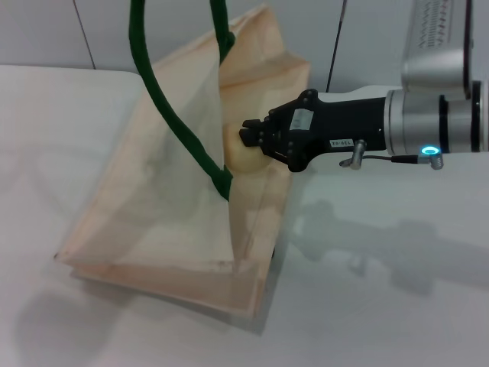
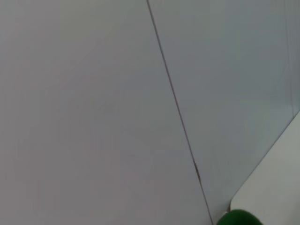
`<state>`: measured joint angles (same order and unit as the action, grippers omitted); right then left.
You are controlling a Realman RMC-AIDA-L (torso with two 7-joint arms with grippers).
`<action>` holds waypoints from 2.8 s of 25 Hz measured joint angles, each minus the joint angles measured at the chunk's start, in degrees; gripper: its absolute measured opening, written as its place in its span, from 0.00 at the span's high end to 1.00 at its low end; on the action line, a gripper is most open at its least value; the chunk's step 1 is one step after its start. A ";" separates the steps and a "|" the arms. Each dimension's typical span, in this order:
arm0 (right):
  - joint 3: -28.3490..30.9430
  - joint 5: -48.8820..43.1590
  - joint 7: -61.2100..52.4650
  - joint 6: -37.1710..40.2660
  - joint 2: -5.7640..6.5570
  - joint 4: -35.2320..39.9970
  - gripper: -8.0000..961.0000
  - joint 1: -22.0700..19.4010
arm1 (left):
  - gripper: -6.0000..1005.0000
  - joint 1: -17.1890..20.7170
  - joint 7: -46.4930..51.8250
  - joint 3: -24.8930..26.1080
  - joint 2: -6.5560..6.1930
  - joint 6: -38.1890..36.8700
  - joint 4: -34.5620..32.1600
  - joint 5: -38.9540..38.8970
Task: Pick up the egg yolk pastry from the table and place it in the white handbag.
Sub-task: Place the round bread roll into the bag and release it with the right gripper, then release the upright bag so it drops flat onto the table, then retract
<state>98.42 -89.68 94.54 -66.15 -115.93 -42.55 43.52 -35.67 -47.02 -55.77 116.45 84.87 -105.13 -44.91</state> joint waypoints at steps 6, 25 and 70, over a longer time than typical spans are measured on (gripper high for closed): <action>-0.57 3.06 3.36 0.04 0.01 2.22 0.93 0.97 | 0.82 -0.05 0.00 -0.42 0.00 0.13 -0.04 -0.09; -3.08 8.60 11.41 0.29 0.00 13.18 0.94 7.24 | 0.82 -0.55 0.09 -0.39 0.00 0.39 -0.08 -0.97; 5.59 8.39 4.73 0.73 5.13 13.11 0.38 1.34 | 0.55 0.56 -1.29 0.36 0.00 -0.24 2.04 3.27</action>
<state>104.00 -81.29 99.27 -65.43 -110.79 -29.44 44.86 -35.11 -48.31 -55.41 116.46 84.63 -103.08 -41.64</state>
